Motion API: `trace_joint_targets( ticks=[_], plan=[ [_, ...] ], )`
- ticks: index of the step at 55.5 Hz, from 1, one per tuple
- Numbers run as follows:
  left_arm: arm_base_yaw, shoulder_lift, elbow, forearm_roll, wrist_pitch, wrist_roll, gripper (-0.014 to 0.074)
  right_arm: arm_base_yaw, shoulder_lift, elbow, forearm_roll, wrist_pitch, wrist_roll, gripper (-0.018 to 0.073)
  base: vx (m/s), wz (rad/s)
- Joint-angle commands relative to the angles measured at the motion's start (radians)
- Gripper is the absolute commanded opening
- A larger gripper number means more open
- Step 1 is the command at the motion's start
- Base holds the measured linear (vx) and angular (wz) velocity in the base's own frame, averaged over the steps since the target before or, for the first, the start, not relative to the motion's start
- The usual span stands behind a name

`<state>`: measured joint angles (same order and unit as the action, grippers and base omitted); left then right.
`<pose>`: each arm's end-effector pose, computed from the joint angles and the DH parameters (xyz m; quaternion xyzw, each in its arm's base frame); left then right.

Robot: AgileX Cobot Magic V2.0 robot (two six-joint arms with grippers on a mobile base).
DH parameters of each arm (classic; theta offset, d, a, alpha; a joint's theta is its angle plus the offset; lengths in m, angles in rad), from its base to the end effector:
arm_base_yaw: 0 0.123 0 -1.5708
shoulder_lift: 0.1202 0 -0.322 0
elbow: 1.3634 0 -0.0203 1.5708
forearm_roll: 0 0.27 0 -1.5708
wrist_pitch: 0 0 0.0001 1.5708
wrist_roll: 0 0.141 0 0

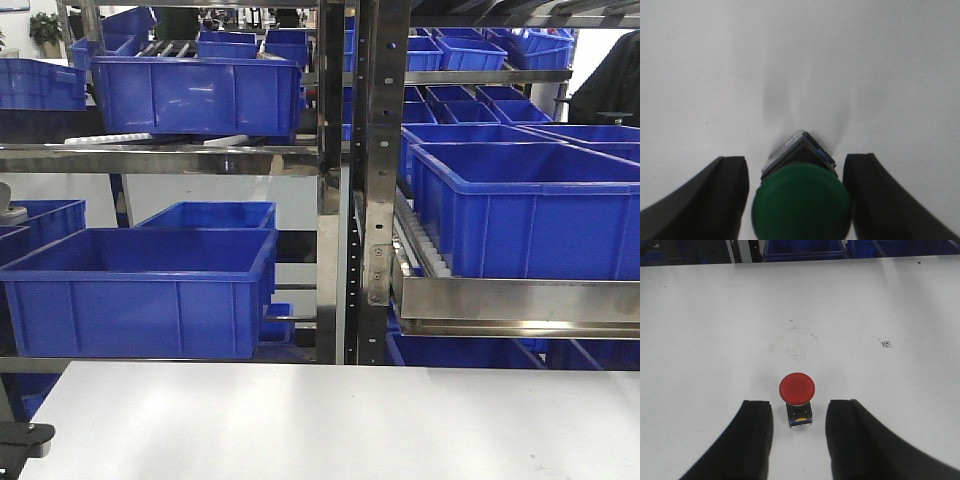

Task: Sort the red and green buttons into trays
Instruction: 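Close left gripper on the green-capped button and lift it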

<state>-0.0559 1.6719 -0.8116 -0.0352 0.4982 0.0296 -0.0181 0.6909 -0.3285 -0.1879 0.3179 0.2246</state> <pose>0.3190 -0.0202 0.1284 0.0282 0.9884 -0.0126 0.1490 0.1605 -0.0112 0.2245 0.0420 0.8804 -0.0192 0.4720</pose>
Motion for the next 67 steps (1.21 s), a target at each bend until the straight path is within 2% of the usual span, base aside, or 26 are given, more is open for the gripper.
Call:
trace_joint_targets(
  ticks=[1, 30, 67],
  plan=[
    [-0.008, -0.049, -0.029, -0.029, -0.015, -0.001, 0.0536, -0.005, 0.007, -0.035, -0.009, -0.066, -0.001, 0.0351, 0.00, 0.00],
    [-0.008, -0.033, -0.029, -0.029, -0.028, -0.030, 0.0536, -0.005, 0.007, -0.035, -0.009, -0.046, -0.001, 0.0351, 0.00, 0.00],
    [-0.008, 0.036, -0.029, -0.027, 0.022, -0.220, 0.0536, -0.005, 0.007, -0.035, -0.009, -0.044, -0.001, 0.0351, 0.00, 0.00]
  ],
)
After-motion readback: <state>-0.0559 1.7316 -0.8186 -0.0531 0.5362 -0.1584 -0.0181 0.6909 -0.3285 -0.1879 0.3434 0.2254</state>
